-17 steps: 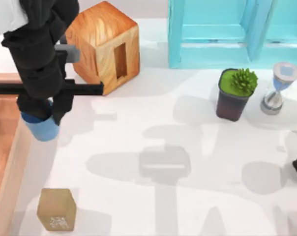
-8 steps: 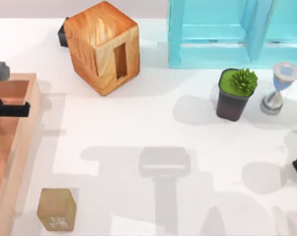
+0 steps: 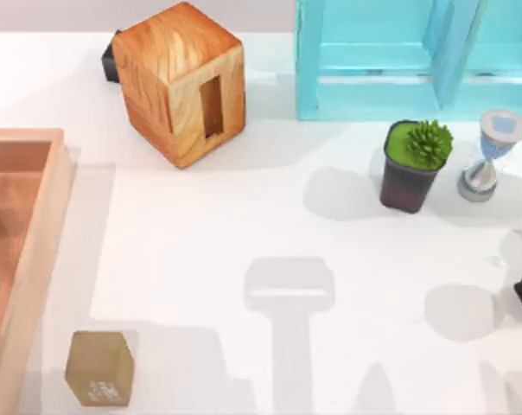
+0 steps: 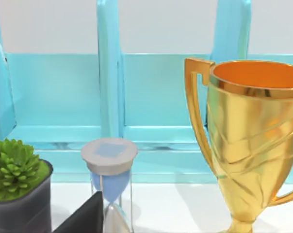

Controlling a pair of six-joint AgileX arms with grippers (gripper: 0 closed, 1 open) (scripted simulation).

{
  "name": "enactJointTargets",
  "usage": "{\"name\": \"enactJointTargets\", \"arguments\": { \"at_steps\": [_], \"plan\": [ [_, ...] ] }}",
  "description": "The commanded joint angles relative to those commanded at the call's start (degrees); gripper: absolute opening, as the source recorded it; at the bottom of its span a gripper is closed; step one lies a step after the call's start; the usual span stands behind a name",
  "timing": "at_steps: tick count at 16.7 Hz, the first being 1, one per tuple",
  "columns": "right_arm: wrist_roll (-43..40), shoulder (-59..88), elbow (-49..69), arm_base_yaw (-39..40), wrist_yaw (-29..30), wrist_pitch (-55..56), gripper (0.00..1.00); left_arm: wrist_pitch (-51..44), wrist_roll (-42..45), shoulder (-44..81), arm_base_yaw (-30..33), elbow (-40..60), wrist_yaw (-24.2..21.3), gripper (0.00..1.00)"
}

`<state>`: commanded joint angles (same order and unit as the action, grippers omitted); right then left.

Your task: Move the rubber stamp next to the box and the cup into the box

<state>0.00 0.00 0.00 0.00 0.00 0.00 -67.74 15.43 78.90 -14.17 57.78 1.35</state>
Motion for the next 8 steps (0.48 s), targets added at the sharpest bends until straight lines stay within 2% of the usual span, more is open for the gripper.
{"name": "enactJointTargets", "arguments": {
  "at_steps": [8],
  "plan": [
    [0.0, 0.0, 0.0, 0.0, 0.0, 0.0, 1.0, 2.8, 0.5, 0.6, -0.4, -0.1, 0.4, 0.0]
  ]
}}
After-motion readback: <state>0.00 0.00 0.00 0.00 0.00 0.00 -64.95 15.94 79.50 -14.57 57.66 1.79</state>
